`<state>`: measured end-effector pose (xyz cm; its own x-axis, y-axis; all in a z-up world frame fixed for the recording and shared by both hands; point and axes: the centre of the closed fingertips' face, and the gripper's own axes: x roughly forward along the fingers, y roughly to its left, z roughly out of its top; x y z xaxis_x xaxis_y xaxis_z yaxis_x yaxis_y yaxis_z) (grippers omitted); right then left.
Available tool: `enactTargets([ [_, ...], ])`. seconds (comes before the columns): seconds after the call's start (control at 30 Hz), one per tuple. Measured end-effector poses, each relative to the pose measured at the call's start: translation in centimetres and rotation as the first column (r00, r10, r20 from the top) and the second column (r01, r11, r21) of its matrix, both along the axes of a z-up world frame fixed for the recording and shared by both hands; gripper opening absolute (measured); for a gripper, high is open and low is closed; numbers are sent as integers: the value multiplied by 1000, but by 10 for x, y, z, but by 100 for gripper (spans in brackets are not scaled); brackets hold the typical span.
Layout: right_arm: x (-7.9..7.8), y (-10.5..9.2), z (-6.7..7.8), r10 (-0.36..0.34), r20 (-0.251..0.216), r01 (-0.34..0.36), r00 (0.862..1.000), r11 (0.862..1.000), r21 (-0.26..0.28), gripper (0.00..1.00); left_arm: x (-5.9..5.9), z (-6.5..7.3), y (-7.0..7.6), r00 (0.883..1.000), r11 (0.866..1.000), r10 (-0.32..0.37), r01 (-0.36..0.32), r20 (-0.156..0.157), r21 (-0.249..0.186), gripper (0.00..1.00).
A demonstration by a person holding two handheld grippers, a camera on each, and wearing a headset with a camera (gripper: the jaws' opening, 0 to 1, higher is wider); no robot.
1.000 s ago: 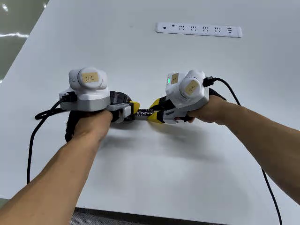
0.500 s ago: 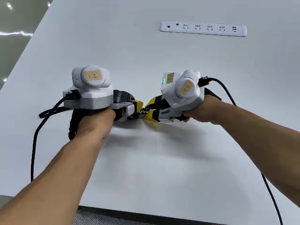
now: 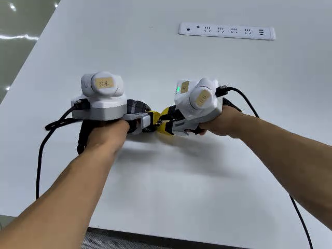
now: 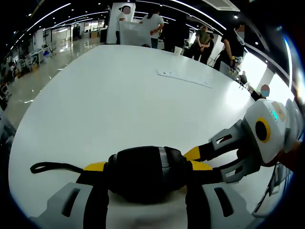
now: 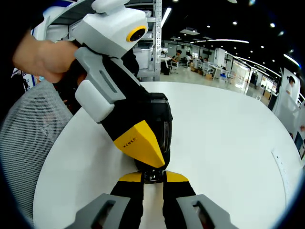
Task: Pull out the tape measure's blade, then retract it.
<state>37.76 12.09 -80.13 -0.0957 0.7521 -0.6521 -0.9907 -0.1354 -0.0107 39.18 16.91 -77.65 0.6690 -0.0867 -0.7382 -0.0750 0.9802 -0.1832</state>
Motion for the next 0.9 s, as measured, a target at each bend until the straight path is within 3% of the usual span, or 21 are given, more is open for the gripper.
enactTargets([
  [0.57,1,1,-3,13,28,-13,1000,1000,-19,13,1,-1,-1,1000,1000,-18,18,-7,4,63],
  [0.9,1,-3,-6,5,17,-4,1000,999,-44,15,1,-2,-1,1000,1000,-16,16,-13,-4,64],
])
